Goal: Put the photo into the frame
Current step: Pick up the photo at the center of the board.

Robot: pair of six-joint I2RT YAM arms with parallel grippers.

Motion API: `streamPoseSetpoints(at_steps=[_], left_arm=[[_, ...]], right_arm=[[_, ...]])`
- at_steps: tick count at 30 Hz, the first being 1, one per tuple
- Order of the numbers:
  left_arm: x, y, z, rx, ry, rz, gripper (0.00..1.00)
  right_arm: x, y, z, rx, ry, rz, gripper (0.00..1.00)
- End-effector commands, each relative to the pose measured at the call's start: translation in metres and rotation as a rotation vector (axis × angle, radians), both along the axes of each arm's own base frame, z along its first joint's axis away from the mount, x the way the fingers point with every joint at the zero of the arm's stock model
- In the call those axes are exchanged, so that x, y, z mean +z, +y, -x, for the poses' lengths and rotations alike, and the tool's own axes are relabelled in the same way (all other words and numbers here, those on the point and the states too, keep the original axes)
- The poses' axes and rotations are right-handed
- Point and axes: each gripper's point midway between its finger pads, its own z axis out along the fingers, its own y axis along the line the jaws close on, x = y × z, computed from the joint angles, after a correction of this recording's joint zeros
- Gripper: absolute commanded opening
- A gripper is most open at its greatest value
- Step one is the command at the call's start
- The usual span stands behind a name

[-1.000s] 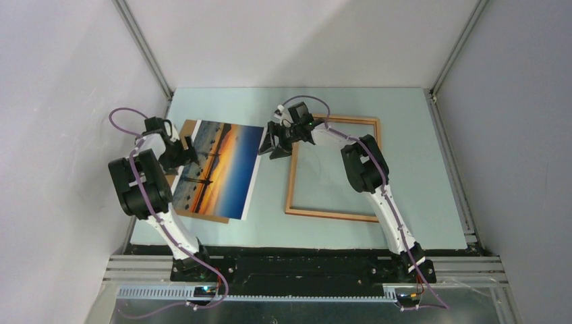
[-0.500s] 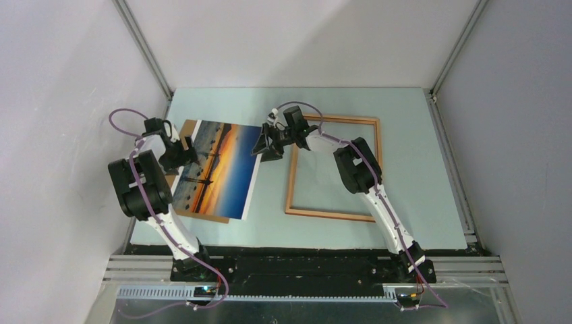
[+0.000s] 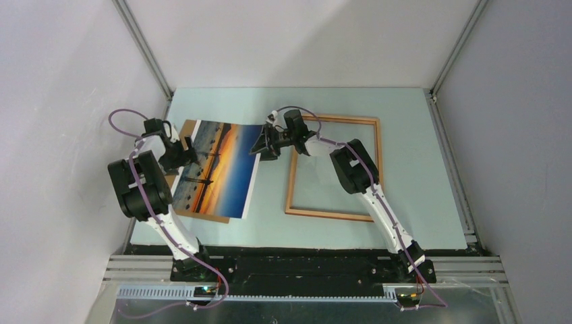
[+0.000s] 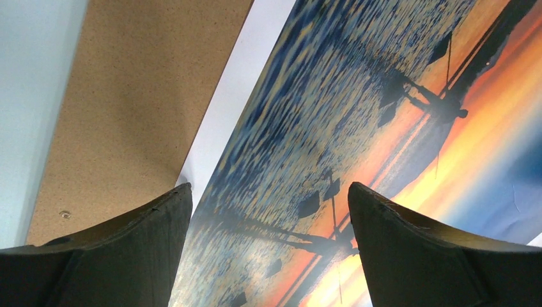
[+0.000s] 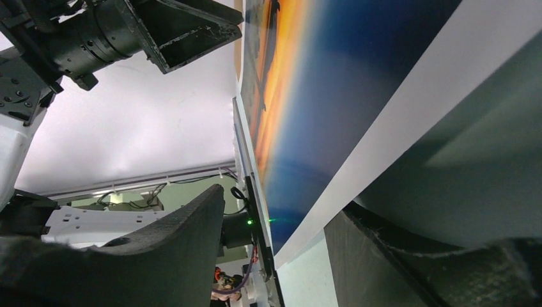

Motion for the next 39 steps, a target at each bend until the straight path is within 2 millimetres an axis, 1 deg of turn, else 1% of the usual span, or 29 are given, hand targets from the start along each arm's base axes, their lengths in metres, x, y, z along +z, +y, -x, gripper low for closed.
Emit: streamPoseSetpoints(at_steps=[1, 3, 5, 10, 11, 13, 16, 17, 18, 19, 20, 21, 22, 23, 25, 26, 27, 28, 29, 30, 31, 32, 33, 34, 35, 36, 37, 38, 39], left_arm=[[0.002, -0.012, 0.008, -0.015, -0.001, 0.052, 0.94], [0.002, -0.012, 0.008, -0.014, -0.003, 0.054, 0.94], [0.002, -0.014, 0.008, -0.016, -0.004, 0.061, 0.94], [0.002, -0.015, 0.009, -0.019, -0.008, 0.068, 0.94], [0.002, -0.016, 0.009, -0.020, -0.009, 0.069, 0.94], [0.003, -0.015, 0.009, -0.019, -0.012, 0.067, 0.94], [0.009, -0.013, 0.008, -0.016, -0.025, 0.052, 0.95], [0.014, -0.012, 0.008, -0.015, -0.036, 0.037, 0.97], [0.017, -0.009, 0.008, -0.016, -0.044, 0.021, 0.97], [0.025, -0.008, 0.007, -0.019, -0.065, 0.004, 0.99], [0.036, -0.005, 0.006, -0.019, -0.090, -0.018, 0.99], [0.042, -0.004, 0.005, -0.026, -0.106, -0.032, 1.00], [0.056, -0.002, 0.003, -0.028, -0.139, -0.055, 1.00], [0.064, -0.001, 0.003, -0.033, -0.158, -0.072, 1.00], [0.089, 0.001, 0.000, -0.038, -0.221, -0.114, 1.00], [0.107, 0.000, -0.001, -0.042, -0.265, -0.137, 1.00], [0.115, -0.002, 0.000, -0.045, -0.285, -0.145, 1.00], [0.131, -0.007, 0.000, -0.056, -0.329, -0.160, 1.00], [0.139, -0.010, 0.001, -0.059, -0.346, -0.166, 1.00], [0.153, -0.017, 0.001, -0.076, -0.385, -0.177, 1.00], [0.159, -0.021, 0.002, -0.083, -0.398, -0.187, 1.00], [0.173, -0.033, 0.003, -0.110, -0.435, -0.198, 1.00], [0.186, -0.038, 0.004, -0.116, -0.466, -0.224, 1.00], [0.192, -0.054, 0.004, -0.156, -0.482, -0.226, 1.00], [0.204, -0.060, 0.005, -0.164, -0.511, -0.251, 1.00], [0.210, -0.080, 0.004, -0.214, -0.526, -0.253, 1.00], [0.223, -0.087, 0.003, -0.221, -0.554, -0.276, 1.00], [0.228, -0.112, 0.003, -0.283, -0.570, -0.274, 1.00], [0.240, -0.133, 0.003, -0.327, -0.602, -0.283, 1.00]], right_arm=[[0.012, 0.010, 0.002, 0.025, -0.039, -0.053, 0.60], [0.010, 0.011, 0.000, 0.025, -0.051, -0.049, 0.57], [0.008, 0.012, 0.000, 0.028, -0.062, -0.044, 0.50], [0.007, 0.012, -0.002, 0.030, -0.082, -0.033, 0.25], [0.007, 0.012, -0.002, 0.030, -0.079, -0.027, 0.23], [0.009, 0.010, -0.002, 0.028, -0.086, -0.016, 0.11], [0.023, 0.005, -0.006, 0.014, -0.117, -0.007, 0.01], [0.022, 0.001, -0.008, 0.005, -0.112, 0.003, 0.00], [0.033, -0.001, -0.010, -0.004, -0.133, -0.001, 0.00], [0.031, -0.006, -0.012, -0.018, -0.128, 0.012, 0.00], [0.045, -0.009, -0.013, -0.027, -0.147, 0.004, 0.00], [0.042, -0.014, -0.015, -0.043, -0.144, 0.018, 0.00], [0.058, -0.018, -0.017, -0.054, -0.165, 0.009, 0.00], [0.066, -0.023, -0.018, -0.072, -0.177, 0.012, 0.00], [0.079, -0.032, -0.019, -0.094, -0.191, 0.013, 0.00], [0.083, -0.036, -0.019, -0.104, -0.193, 0.014, 0.00], [0.091, -0.041, -0.018, -0.116, -0.197, 0.008, 0.00], [0.089, -0.044, -0.016, -0.121, -0.192, 0.009, 0.00], [0.102, -0.048, -0.016, -0.133, -0.198, -0.003, 0.00], [0.101, -0.052, -0.015, -0.141, -0.192, -0.002, 0.00], [0.112, -0.054, -0.014, -0.151, -0.196, -0.012, 0.00], [0.111, -0.058, -0.013, -0.160, -0.192, -0.012, 0.00], [0.122, -0.061, -0.012, -0.170, -0.197, -0.023, 0.00], [0.121, -0.064, -0.011, -0.183, -0.189, -0.018, 0.00], [0.132, -0.066, -0.009, -0.191, -0.201, -0.026, 0.00], [0.130, -0.070, -0.009, -0.206, -0.190, -0.017, 0.00], [0.140, -0.072, -0.008, -0.215, -0.201, -0.024, 0.00], [0.145, -0.077, -0.008, -0.234, -0.198, -0.020, 0.00], [0.147, -0.079, -0.008, -0.243, -0.198, -0.018, 0.00]])
